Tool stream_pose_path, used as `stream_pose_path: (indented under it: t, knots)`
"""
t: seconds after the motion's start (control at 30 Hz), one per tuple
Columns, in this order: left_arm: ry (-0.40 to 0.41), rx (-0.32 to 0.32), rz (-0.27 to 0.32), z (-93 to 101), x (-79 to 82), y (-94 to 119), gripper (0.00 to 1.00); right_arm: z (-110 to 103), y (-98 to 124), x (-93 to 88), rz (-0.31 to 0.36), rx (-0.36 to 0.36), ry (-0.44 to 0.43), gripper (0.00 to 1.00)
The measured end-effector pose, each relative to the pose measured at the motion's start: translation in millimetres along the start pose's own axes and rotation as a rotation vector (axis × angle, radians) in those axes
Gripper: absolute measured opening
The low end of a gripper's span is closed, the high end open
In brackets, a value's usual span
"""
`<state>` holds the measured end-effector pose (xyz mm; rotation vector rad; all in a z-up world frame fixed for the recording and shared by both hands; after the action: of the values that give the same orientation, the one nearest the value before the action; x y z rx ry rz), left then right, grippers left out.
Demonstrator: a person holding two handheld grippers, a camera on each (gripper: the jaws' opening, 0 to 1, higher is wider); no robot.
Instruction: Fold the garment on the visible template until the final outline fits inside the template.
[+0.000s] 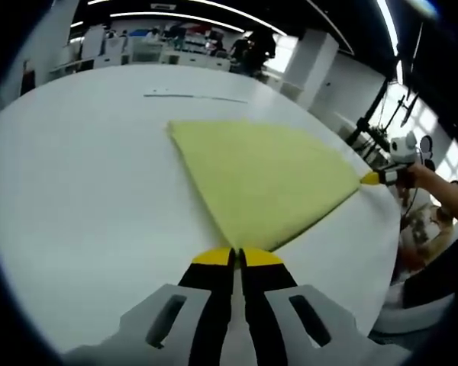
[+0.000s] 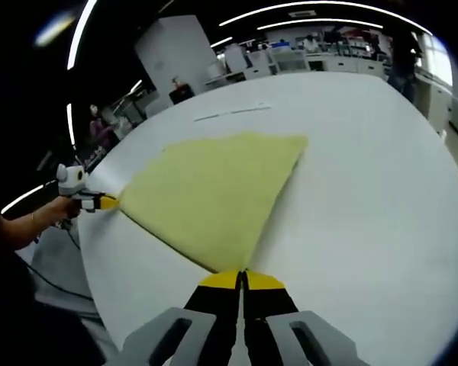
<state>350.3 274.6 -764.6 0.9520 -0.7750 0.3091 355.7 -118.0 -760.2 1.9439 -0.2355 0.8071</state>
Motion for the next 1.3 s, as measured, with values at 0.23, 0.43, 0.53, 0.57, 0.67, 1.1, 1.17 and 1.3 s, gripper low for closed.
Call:
stream_pose_path:
  t: [0.23, 0.43, 0.53, 0.57, 0.67, 1.1, 1.17, 1.3]
  knots:
    - [0.004, 0.008, 0.005, 0.5, -6.0, 3.4, 0.00, -2.0, 4.6, -7.8, 0.009, 0.004, -0.012, 0.00]
    - [0.009, 0.003, 0.006, 3.8, -11.2, 7.1, 0.00, -3.4, 6.6, -11.8, 0.011, 0.006, 0.002, 0.00]
    - [0.000, 0.004, 0.003, 4.0, -12.5, 8.8, 0.00, -4.9, 8.0, -12.7, 0.009, 0.007, 0.009, 0.00]
    - [-0.005, 0.005, 0.001, 4.4, -13.2, 9.7, 0.00, -5.2, 8.4, -13.0, 0.008, 0.006, 0.013, 0.00]
    - [-0.010, 0.008, 0.004, 4.3, -13.8, 10.9, 0.00, -5.6, 9.2, -14.2, 0.007, 0.007, 0.015, 0.00]
    - [-0.039, 0.022, 0.010, 3.9, -14.3, 15.3, 0.07, -5.1, 10.5, -12.2, 0.024, -0.024, 0.013, 0.04]
    - [-0.038, 0.019, 0.022, 4.7, -12.2, 16.9, 0.10, -4.7, 10.8, -11.8, 0.028, -0.027, 0.019, 0.08]
    - [-0.044, 0.025, 0.055, 6.1, -5.6, 17.9, 0.20, -7.1, 12.4, -8.0, 0.051, -0.031, 0.034, 0.22]
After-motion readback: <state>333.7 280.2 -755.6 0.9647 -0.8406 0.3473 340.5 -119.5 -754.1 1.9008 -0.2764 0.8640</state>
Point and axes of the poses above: the point that each gripper's makers call its tool centre point, and the gripper's own axes: y roughly backward along the fingers, z roughly to its right, x roughly out of its top, the point moved 4 cm from there along y, roughly backward along the fingers, and after that the axes turned 3 degrees about -x, right-handed, at the moved point
